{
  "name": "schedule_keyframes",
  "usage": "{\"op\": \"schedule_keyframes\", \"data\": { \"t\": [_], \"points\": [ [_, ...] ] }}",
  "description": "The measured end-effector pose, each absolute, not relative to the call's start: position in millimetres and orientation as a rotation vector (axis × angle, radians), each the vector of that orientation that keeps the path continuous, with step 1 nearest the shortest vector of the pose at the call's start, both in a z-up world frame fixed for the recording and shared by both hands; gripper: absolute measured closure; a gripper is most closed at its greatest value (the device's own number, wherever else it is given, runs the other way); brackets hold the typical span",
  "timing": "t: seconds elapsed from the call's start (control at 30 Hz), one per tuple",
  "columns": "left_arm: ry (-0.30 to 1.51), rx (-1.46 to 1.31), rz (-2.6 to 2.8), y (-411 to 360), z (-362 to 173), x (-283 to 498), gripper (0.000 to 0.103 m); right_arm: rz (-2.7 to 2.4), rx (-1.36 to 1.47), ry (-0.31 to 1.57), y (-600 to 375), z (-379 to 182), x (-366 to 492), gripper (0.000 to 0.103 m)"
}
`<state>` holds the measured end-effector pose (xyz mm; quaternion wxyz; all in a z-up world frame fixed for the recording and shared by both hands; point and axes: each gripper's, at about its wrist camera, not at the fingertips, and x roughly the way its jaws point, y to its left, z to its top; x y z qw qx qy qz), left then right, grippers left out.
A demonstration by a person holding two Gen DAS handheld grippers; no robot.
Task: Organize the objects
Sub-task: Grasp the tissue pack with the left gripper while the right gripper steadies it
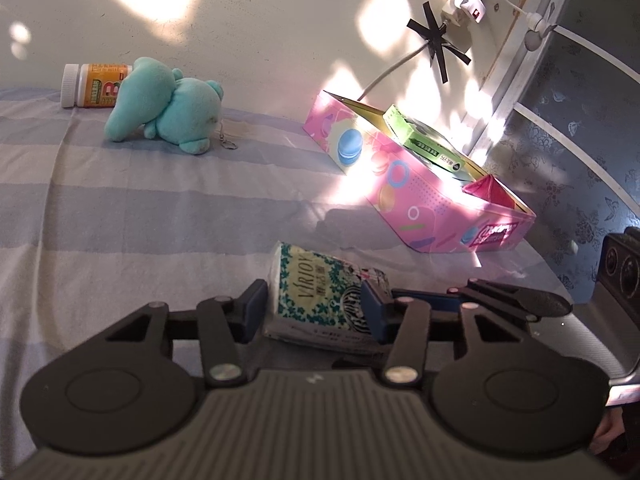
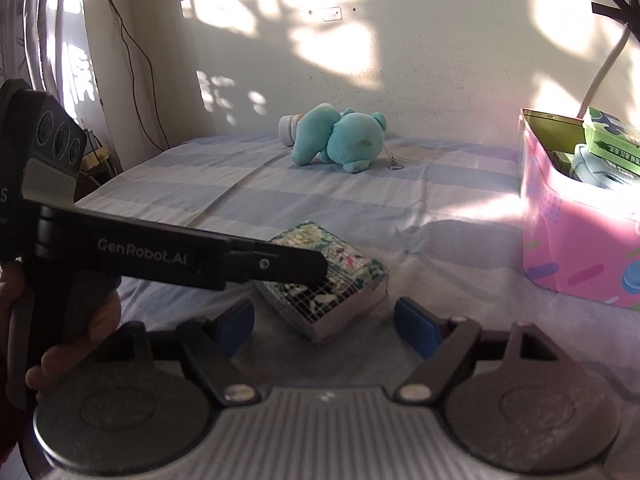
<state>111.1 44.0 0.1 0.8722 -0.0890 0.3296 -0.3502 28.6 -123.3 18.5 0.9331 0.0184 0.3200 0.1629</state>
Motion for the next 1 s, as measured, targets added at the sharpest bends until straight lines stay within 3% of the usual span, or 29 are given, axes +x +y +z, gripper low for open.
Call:
{"op": "schedule_keyframes", "data": {
  "t": [0.3, 1.0],
  "points": [
    [0.685, -0.179, -0.747, 42.8, 0.0, 109.9, 0.052, 0.310, 0.070, 0.644, -128.8, 18.7, 26.8, 0.044],
    [0.705, -0.072, -0.826, -15.4, 4.4, 61.8, 0.052, 0.223, 0.090, 0.654, -167.7, 21.2, -28.8, 0.043]
  ]
}}
